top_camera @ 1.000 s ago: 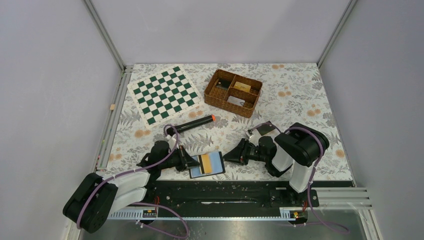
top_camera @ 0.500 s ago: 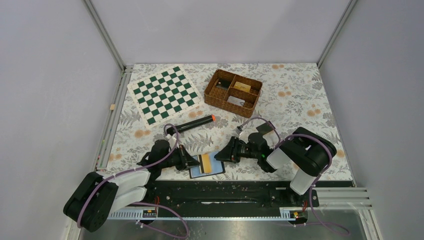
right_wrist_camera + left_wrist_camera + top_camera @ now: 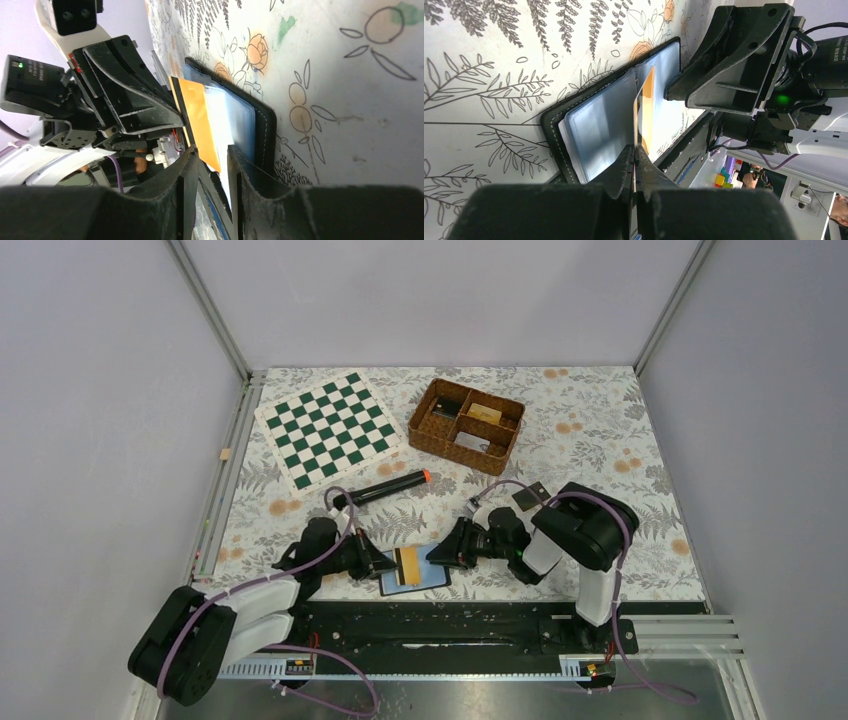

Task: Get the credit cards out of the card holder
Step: Remove the credit card from the card holder, then place the credit card in the storage box.

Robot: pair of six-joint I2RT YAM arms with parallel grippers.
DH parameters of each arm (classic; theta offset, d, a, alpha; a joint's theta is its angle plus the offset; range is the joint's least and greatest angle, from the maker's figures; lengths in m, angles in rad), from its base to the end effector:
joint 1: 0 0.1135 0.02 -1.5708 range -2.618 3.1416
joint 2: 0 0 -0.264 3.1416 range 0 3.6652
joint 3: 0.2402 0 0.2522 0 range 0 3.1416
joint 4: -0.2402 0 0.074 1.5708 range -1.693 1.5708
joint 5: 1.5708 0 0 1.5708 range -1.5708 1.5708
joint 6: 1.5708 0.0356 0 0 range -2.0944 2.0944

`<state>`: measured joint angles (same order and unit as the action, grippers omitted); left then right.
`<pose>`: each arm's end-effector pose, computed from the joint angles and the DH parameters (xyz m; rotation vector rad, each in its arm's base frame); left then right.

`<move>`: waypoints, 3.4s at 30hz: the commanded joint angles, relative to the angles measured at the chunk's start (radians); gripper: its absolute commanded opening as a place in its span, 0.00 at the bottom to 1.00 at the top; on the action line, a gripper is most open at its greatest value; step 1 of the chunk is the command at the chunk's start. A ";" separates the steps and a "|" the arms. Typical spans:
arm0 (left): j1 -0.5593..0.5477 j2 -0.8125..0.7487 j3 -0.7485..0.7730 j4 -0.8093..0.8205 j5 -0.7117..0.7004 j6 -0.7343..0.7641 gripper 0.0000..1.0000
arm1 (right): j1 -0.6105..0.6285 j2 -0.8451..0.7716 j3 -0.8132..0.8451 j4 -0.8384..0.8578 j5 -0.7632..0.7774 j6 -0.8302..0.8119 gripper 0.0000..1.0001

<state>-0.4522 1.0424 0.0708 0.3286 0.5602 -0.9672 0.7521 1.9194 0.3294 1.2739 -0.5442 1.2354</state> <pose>0.1338 -0.0860 0.1106 -0.2828 2.4576 -1.3326 0.1807 0.1943 0.0831 0.0974 2.3147 1.7255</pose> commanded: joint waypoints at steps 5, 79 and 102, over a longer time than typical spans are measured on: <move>0.018 -0.096 0.040 -0.079 -0.011 0.039 0.00 | 0.008 -0.139 -0.012 -0.239 0.068 -0.143 0.36; 0.023 -0.322 0.537 -0.659 0.001 -0.107 0.65 | 0.516 -0.861 0.298 -1.175 1.185 -1.417 0.00; 0.011 -0.231 0.390 -0.490 0.060 -0.233 0.50 | 0.800 -0.430 0.605 -1.156 1.448 -1.594 0.00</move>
<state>-0.4381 0.8211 0.4946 -0.2489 0.5808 -1.1301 1.5349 1.4555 0.8635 0.0948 0.8497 -0.3401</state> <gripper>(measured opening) 0.552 0.020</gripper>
